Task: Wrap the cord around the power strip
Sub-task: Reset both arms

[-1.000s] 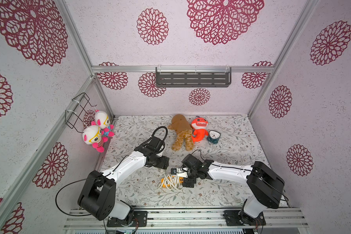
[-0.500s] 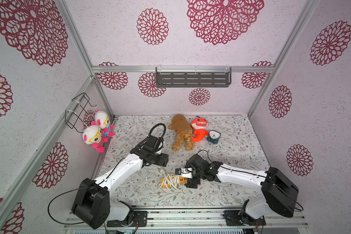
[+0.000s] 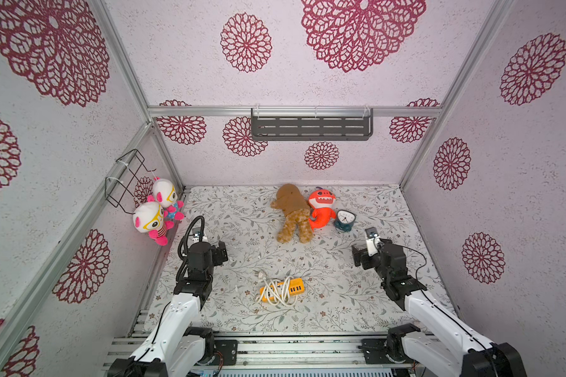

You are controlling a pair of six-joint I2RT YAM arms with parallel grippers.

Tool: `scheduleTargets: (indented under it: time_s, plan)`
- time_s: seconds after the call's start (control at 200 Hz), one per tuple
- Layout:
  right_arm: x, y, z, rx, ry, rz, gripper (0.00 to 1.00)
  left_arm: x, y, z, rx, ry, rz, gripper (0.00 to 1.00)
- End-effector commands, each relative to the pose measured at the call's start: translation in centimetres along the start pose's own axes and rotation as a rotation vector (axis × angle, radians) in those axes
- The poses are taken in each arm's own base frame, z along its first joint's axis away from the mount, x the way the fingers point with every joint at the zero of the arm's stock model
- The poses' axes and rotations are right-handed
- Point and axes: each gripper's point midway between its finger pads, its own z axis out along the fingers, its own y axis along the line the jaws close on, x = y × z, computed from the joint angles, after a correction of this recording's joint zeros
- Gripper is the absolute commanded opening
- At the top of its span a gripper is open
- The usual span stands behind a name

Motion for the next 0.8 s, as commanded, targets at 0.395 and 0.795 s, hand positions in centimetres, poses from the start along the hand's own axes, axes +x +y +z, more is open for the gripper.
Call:
scheduleTargets:
  time_s: [0.395, 0.795]
  plan:
    - [0.6, -3.2, 4.8, 0.063, -0.265, 0.164, 0.99, -2.8, -0.3, 6.3, 0.025, -0.349, 0.054, 0.97]
    - [1.1, -3.7, 4.3, 0.097, -0.266, 0.180, 0.99, -2.8, 1.2, 8.5, -0.010, -0.216, -0.010, 0.97]
